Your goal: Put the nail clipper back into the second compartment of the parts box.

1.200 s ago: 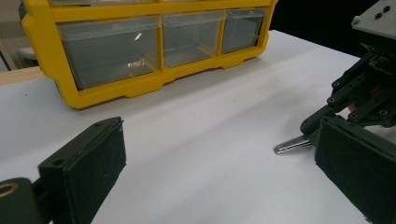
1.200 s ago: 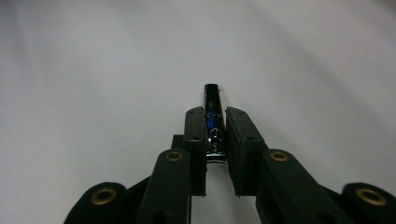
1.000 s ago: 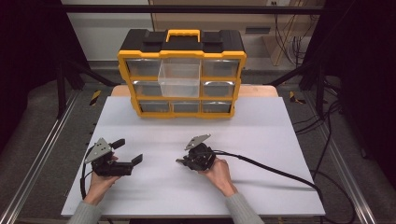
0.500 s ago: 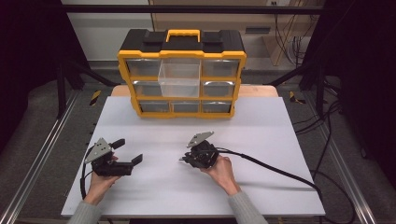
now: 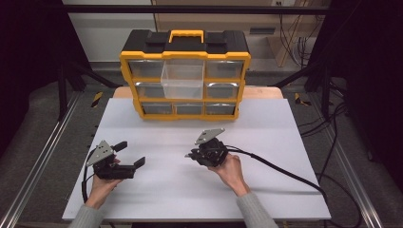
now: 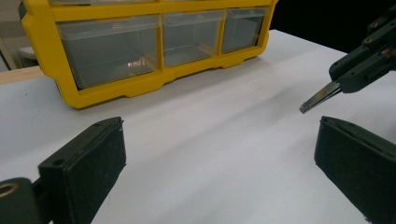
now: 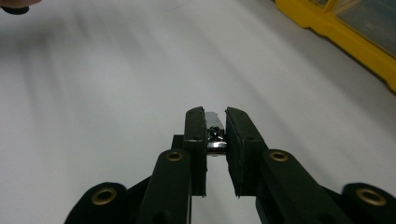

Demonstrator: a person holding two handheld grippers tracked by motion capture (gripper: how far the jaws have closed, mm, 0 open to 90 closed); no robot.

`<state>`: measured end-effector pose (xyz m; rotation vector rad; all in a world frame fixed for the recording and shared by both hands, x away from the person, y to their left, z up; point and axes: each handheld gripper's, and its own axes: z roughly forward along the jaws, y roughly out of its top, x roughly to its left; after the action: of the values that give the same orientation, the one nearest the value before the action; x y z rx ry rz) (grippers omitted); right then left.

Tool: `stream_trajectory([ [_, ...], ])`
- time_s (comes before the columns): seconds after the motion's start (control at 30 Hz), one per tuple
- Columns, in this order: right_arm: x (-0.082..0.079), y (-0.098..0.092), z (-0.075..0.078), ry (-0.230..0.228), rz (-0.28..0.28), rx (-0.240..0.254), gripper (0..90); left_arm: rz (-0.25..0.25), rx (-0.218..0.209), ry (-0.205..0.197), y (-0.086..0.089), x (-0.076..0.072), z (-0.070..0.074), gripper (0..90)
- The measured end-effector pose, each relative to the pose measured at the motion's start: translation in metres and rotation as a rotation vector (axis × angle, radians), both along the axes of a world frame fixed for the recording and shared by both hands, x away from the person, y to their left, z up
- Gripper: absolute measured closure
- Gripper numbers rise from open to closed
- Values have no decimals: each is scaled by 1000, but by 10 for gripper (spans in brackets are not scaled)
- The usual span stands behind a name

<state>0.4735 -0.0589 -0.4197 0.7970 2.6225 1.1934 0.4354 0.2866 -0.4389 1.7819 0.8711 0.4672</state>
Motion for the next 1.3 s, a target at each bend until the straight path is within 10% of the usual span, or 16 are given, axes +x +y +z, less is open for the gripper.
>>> stream_trajectory([
  [1.3,-2,-42,108,-188,-68,133,792,-4,7,1,-1,0,-1,21],
])
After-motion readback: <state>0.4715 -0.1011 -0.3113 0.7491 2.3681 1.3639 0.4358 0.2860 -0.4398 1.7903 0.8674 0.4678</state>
